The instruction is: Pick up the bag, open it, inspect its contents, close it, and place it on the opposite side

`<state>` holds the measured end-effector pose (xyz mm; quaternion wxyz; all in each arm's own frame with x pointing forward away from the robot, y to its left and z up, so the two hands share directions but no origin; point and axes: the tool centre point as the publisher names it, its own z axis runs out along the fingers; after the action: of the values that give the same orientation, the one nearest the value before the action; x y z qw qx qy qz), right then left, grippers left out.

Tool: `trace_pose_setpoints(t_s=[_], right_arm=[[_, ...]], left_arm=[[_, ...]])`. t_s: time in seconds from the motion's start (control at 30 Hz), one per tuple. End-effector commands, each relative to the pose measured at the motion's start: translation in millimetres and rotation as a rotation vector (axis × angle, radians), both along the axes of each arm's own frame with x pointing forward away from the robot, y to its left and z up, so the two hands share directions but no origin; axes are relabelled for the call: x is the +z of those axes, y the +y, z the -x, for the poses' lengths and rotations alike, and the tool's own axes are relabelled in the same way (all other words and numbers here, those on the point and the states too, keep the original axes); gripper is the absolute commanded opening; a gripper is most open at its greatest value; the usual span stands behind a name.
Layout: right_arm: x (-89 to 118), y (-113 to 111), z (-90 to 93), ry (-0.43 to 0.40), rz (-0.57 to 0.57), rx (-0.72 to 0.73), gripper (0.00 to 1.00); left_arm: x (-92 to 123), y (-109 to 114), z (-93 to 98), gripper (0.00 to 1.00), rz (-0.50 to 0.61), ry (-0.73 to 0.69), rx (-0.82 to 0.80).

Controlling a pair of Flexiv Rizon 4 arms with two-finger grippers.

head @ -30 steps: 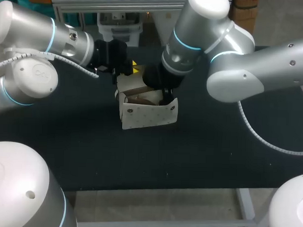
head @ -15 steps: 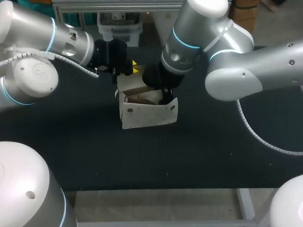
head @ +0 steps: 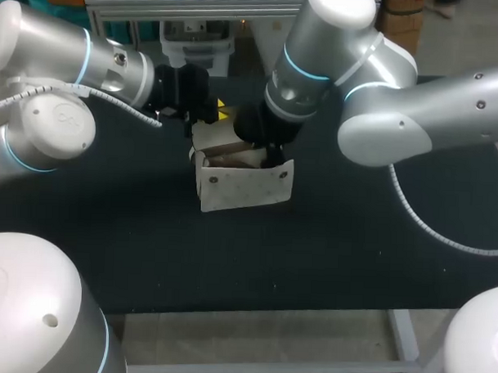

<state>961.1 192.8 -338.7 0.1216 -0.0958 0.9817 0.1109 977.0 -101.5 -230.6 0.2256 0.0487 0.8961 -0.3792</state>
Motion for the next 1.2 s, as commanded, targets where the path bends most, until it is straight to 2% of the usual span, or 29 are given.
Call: trace_pose_setpoints(t_s=[0.03, 0.07, 0.23, 0.57, 0.8, 1.2], right_arm=[[0, -1, 3.3, -0.034, -0.007, -0.009, 0.09], [2, -1, 3.7, -0.044, -0.010, -0.011, 0.00], [15, -2, 5.8, -0.112, -0.020, -0.025, 0.00], [55, -7, 12.8, -0.322, -0.048, -0.063, 0.00], [77, -11, 17.6, -0.407, -0.052, -0.083, 0.00], [120, -27, 47.5, -0.560, -0.046, -0.113, 0.00]], left_arm=[[0, 0, 1.1, 0.00, 0.002, 0.000, -0.006], [0, 0, 1.2, 0.00, 0.002, 0.000, -0.007], [-1, 0, 2.3, 0.00, 0.003, 0.000, -0.012], [-2, 0, 2.6, 0.00, 0.000, -0.001, -0.019], [0, 0, 3.0, 0.00, 0.001, -0.004, -0.023], [21, -5, 13.7, 0.00, 0.017, 0.009, -0.058]])
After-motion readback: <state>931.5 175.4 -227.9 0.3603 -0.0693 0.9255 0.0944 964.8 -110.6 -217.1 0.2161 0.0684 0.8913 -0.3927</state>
